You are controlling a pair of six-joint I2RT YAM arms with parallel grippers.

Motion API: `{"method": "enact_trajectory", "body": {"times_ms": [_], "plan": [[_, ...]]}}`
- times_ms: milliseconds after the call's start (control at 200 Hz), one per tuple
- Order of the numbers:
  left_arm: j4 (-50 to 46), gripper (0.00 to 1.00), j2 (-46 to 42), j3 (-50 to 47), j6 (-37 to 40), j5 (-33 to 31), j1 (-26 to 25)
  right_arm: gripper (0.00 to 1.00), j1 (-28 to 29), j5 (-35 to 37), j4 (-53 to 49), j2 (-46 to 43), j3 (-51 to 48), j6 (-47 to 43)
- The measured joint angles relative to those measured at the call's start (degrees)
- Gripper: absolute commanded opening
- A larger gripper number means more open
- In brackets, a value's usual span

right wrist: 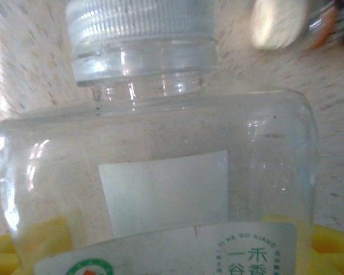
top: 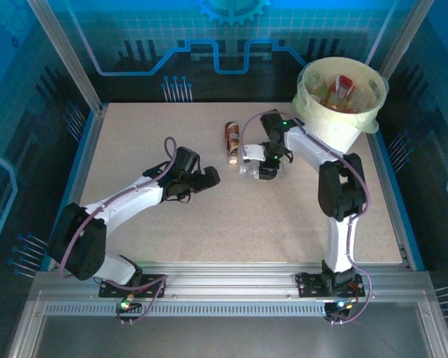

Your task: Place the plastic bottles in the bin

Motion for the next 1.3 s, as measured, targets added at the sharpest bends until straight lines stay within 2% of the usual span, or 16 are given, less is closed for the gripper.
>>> {"method": "enact_trajectory", "body": {"times_ms": [160, 285, 495, 755, 1000, 1096, 1226, 1301], "plan": [[1.27, 0.99, 0.24, 1.57, 0.02, 0.46, 0.00, 0.58, -3.02, -7.32, 0.83, -10.32, 1.55, 12.13], [2.86, 0.99, 1.36, 3.10, 0.00, 1.68, 0.00, 0.59, -7.82, -12.98, 4.02, -17.70, 4.46, 22.64], [5.11, 0.99, 3.63, 3.78, -0.09, 3.98, 0.00, 0.61, -12.59, -14.80, 11.89, -26.56, 4.94, 41.31], [6.12, 0.99, 4.00, 3.78, -1.25, 5.57, 0.00, 0.62, -21.62, -8.04, 19.74, -28.70, 6.75, 64.94], [6.47, 0.99, 4.00, 3.78, -1.55, 6.05, 0.00, 0.65, -24.61, 4.35, 20.76, -24.72, 11.10, 72.61], [6.49, 0.99, 4.00, 3.76, -1.55, 6.05, 0.00, 0.73, -25.66, 7.43, 20.74, -21.18, 13.68, 72.83], [6.51, 0.99, 4.04, 3.76, -1.53, 6.05, 0.00, 0.92, -26.47, 8.20, 19.02, -15.78, 17.22, 72.61], [6.56, 0.99, 4.17, 3.76, -1.55, 6.05, 0.00, 1.00, -26.45, 7.78, 17.40, -13.40, 18.51, 71.78]]}}
